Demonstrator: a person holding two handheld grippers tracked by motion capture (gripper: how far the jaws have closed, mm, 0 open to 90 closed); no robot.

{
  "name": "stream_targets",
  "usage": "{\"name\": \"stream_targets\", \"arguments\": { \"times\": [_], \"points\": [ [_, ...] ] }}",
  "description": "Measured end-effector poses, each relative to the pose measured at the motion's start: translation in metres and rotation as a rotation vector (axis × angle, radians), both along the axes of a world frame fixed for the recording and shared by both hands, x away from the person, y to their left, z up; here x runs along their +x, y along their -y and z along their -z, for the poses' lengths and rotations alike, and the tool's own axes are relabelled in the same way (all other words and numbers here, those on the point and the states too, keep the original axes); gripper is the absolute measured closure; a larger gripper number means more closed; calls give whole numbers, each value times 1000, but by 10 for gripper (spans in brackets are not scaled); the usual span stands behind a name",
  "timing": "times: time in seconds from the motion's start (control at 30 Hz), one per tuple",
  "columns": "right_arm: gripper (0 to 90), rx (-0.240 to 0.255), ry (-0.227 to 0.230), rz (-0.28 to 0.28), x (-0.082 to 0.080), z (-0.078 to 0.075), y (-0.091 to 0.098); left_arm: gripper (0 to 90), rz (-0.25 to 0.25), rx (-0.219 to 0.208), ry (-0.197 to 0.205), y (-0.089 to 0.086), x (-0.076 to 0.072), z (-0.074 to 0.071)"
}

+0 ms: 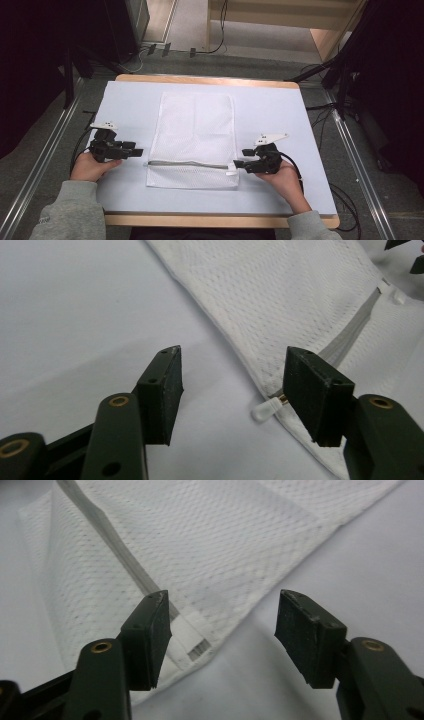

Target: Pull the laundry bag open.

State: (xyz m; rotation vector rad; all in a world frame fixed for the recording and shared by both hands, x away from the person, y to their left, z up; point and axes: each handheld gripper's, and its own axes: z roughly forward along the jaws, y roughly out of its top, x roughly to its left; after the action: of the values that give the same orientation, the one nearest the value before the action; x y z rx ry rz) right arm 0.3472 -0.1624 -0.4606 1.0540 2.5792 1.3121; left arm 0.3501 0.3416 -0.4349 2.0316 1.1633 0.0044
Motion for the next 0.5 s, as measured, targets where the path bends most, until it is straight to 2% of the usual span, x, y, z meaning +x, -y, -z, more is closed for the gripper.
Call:
{"name": "stream_targets", "arguments": {
  "times": [0.23, 0.5],
  "points": [
    [362, -6, 20, 74, 7, 1, 19, 373, -70, 38, 3, -7, 3, 2],
    [339, -19, 28, 138, 13, 4, 32, 355, -113, 72, 12, -13, 6, 5]
  ]
}}
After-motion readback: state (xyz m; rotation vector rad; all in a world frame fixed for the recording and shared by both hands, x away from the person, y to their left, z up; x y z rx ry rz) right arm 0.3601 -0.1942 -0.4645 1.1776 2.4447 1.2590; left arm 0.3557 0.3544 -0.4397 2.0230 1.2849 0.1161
